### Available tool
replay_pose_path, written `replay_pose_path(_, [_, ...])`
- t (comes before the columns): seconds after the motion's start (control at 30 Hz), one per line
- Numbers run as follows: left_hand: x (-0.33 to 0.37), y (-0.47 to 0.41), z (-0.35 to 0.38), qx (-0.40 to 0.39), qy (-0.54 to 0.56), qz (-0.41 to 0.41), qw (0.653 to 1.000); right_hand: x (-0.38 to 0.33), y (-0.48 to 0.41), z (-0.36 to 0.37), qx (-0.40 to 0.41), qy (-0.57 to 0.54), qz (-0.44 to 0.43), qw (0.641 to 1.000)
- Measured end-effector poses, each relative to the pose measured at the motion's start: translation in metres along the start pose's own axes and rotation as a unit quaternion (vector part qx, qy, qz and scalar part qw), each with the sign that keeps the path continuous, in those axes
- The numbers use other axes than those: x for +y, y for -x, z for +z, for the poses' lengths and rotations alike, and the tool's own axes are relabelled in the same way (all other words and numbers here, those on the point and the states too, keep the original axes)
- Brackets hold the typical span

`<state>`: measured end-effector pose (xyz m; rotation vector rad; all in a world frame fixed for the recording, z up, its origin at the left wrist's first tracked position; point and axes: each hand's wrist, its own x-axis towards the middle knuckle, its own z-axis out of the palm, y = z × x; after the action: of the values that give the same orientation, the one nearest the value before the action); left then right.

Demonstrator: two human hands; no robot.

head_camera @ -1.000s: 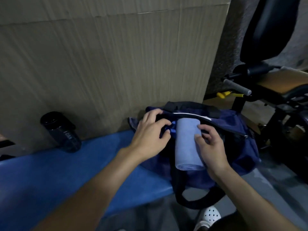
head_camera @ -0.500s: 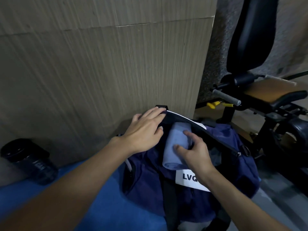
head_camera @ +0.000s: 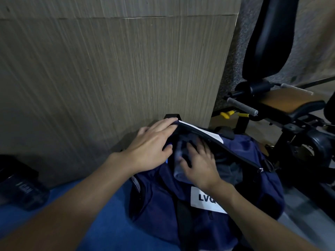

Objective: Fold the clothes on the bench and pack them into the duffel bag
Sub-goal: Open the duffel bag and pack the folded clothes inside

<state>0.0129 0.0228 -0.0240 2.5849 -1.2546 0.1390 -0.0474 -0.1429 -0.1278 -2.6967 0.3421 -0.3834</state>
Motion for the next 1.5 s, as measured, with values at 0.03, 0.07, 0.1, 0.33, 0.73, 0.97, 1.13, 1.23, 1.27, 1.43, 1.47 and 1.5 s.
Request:
replay_pose_path(0.03, [0.000, 0.001, 0.000, -0.002, 0.002, 0.001, 1.000, -0.001, 0.005, -0.001, -0.007, 0.038, -0.026, 0.999])
replay_pose_path(0.07, [0.000, 0.001, 0.001, -0.005, 0.004, 0.003, 1.000, -0.002, 0.008, -0.003, -0.019, 0.059, -0.041, 0.997])
replay_pose_path(0.1, [0.000, 0.002, 0.001, -0.006, 0.005, 0.005, 1.000, 0.001, 0.008, 0.000, -0.038, 0.075, -0.048, 0.995])
replay_pose_path(0.33, [0.004, 0.006, 0.002, -0.023, 0.016, 0.018, 0.999, 0.008, -0.012, 0.010, -0.129, 0.133, -0.048, 0.981])
replay_pose_path(0.73, [-0.009, 0.012, 0.006, -0.037, -0.008, 0.027, 0.999, 0.007, -0.001, 0.001, -0.133, 0.153, -0.078, 0.976])
replay_pose_path(0.97, [-0.010, 0.015, 0.032, 0.016, -0.027, -0.056, 0.998, 0.011, 0.011, 0.010, -0.135, 0.151, -0.083, 0.976])
replay_pose_path(1.13, [-0.008, 0.010, 0.034, 0.044, -0.002, -0.009, 0.999, 0.011, 0.013, 0.018, -0.140, 0.168, -0.078, 0.973])
replay_pose_path(1.23, [-0.006, 0.005, 0.029, 0.054, 0.011, 0.025, 0.998, 0.012, 0.012, 0.018, -0.149, 0.166, -0.074, 0.972])
replay_pose_path(1.27, [-0.006, 0.004, 0.026, 0.048, 0.011, 0.033, 0.998, 0.013, 0.011, 0.018, -0.151, 0.165, -0.074, 0.972])
replay_pose_path(1.43, [-0.006, 0.000, 0.014, 0.017, -0.012, 0.050, 0.999, 0.014, 0.009, 0.020, -0.146, 0.165, -0.074, 0.973])
replay_pose_path(1.47, [-0.006, 0.000, 0.013, 0.011, -0.013, 0.048, 0.999, 0.014, 0.009, 0.020, -0.149, 0.165, -0.073, 0.972])
replay_pose_path(1.5, [-0.006, -0.001, 0.013, 0.007, -0.013, 0.046, 0.999, 0.014, 0.009, 0.019, -0.150, 0.164, -0.073, 0.972])
